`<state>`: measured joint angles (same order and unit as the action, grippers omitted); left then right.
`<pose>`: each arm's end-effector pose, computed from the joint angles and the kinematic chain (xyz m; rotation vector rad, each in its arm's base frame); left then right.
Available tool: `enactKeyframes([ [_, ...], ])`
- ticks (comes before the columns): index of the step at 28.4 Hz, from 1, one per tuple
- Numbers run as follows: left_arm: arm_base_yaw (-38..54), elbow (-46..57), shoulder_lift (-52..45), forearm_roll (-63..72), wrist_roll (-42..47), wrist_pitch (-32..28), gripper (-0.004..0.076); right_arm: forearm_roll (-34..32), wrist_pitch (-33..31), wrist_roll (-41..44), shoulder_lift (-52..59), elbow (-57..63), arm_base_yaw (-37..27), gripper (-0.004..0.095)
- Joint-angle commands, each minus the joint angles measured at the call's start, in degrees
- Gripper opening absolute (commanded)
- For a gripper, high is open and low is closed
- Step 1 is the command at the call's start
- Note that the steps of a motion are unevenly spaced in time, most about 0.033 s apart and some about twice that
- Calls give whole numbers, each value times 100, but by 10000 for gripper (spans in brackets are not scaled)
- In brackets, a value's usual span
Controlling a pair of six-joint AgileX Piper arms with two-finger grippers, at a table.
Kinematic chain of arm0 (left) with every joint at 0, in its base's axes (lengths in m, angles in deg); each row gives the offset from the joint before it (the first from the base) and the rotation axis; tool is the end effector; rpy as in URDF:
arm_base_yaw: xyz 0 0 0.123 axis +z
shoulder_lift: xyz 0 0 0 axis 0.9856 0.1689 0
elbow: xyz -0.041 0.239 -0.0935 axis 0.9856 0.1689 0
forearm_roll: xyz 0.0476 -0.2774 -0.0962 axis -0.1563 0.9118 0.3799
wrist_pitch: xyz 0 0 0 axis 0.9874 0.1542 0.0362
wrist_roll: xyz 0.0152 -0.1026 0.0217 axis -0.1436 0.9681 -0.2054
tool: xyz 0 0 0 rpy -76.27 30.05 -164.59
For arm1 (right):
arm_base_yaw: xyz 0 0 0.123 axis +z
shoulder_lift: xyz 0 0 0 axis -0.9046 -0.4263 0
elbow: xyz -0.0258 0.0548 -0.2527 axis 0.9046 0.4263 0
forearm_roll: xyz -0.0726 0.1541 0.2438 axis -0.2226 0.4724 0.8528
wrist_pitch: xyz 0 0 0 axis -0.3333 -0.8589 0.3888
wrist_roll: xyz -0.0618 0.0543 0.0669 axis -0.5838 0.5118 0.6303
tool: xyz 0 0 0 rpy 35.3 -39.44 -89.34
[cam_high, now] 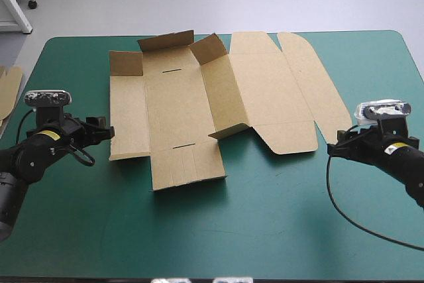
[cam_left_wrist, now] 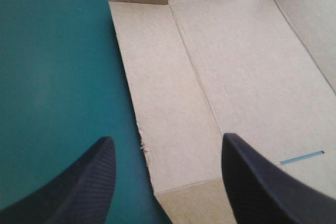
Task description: Fold the box
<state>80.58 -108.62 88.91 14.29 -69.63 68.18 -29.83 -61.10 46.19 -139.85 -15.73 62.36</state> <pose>0.2845 -0.0109 0.3061 0.0261 2.1977 -0.1428 0.2637 0.0088 0.2956 -0.1346 2.2157 0.1469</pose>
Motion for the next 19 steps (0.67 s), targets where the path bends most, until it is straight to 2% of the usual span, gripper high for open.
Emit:
enactKeyframes([
  [1,125,-549,300,-350,308,-19,433,84,-58,-2,-338,-687,-3,551],
  [7,1188,-1124,1017,-40,37,390,433,84,-114,-2,-788,-1290,-3,562],
  [10,1846,-1136,1262,1017,-698,527,433,96,-114,-2,-965,-1537,-3,562],
  [13,2300,-1124,1586,2144,-1480,978,433,107,-125,-2,-1127,-1790,-3,563],
  [19,2545,-1124,2408,3547,-2321,1211,433,280,-159,-33,-1443,-2223,-3,603],
])
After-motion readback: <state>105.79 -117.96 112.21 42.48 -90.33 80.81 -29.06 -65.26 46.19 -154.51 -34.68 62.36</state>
